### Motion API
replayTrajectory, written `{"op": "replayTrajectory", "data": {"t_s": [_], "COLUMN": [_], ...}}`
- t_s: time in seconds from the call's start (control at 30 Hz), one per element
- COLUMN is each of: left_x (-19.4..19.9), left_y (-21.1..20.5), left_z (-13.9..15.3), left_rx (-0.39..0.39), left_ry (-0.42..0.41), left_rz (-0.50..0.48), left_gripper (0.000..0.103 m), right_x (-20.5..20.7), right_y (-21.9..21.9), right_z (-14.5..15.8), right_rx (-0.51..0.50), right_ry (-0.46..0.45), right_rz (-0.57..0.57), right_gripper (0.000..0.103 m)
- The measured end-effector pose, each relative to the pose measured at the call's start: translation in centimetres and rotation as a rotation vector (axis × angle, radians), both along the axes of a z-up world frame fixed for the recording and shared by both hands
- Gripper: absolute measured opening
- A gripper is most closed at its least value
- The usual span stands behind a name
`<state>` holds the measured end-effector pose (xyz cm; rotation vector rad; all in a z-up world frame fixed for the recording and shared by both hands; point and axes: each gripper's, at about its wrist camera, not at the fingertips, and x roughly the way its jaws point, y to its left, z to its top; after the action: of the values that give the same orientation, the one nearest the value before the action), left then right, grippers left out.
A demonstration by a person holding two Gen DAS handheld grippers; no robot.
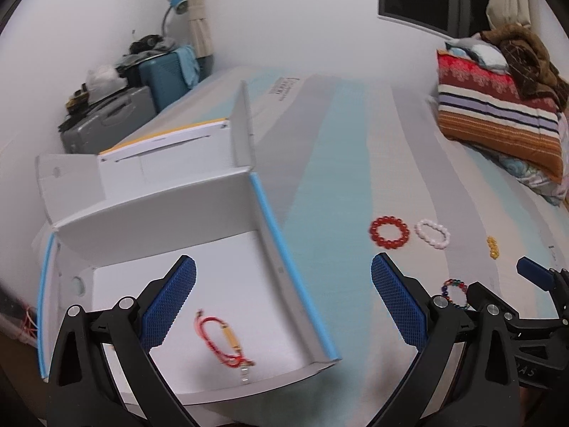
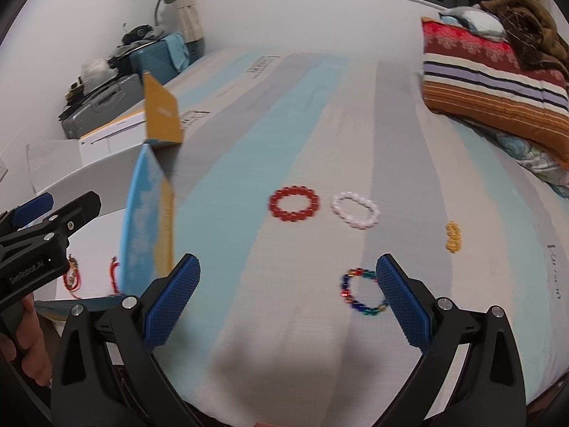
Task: Organize jewelry
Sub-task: 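Move both tools back over the bed toward the bead bracelets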
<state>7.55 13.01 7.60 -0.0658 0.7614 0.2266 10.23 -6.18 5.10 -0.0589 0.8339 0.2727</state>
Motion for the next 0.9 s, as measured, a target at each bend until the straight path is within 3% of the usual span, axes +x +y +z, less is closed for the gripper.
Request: {"op": "replayTrajectory", "data": {"t_s": [0.43,0.9], "left_x": [5.7,13.8], "left_y": [-5.8,-9.8], "left_z": [-2.5,-8.7], "left_rx": [-0.002,-0.003], "left_ry": [0.047,0.145], "left_rz": [-0.086,-0.118], "left_gripper": [0.097,0.097], "right_x": [4.0,8.0], "right_y": [-7.6,-11.7], "right_z": [-1.8,-8.7], "right_rx": [0.030,0.031], "right_ry": [0.043,0.184], "right_rz": [-0.109,-0.172], "right_gripper": [0.095,0.095]}}
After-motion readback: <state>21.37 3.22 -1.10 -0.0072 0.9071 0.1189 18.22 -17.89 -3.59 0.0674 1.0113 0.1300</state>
